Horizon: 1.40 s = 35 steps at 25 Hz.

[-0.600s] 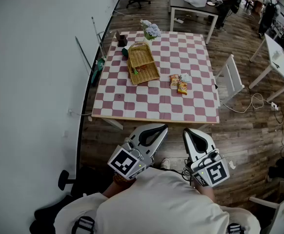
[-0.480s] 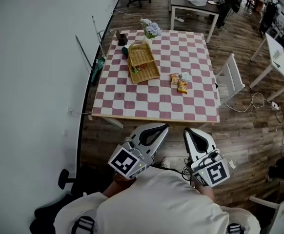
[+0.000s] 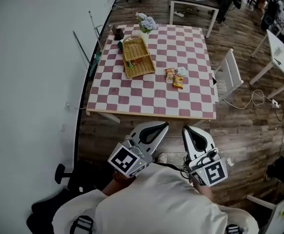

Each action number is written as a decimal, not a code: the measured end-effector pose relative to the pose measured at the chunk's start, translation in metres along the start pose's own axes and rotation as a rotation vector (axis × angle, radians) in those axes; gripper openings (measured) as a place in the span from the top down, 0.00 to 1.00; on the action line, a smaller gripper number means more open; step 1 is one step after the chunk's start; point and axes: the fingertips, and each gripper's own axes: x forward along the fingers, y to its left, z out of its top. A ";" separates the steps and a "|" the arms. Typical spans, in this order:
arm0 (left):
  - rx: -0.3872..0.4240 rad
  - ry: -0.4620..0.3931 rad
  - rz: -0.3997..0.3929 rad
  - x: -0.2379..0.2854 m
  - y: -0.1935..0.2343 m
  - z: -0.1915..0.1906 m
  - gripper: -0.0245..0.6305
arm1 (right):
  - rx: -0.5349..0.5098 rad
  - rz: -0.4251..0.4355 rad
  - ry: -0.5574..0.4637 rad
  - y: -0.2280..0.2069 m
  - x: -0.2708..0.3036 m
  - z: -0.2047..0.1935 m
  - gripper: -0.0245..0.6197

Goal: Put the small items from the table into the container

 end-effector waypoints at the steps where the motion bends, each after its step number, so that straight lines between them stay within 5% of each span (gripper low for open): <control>1: -0.017 0.022 -0.002 0.004 -0.004 -0.005 0.92 | 0.000 -0.005 0.002 -0.004 -0.003 -0.002 0.95; 14: -0.051 0.024 0.004 0.044 0.030 -0.023 0.92 | 0.024 0.000 0.051 -0.046 0.027 -0.027 0.94; 27: -0.025 -0.029 0.056 0.055 0.191 0.001 0.92 | -0.025 0.070 0.048 -0.063 0.191 -0.026 0.94; 35: -0.042 -0.004 0.009 0.067 0.259 0.003 0.92 | -0.037 0.029 0.029 -0.080 0.262 -0.027 0.94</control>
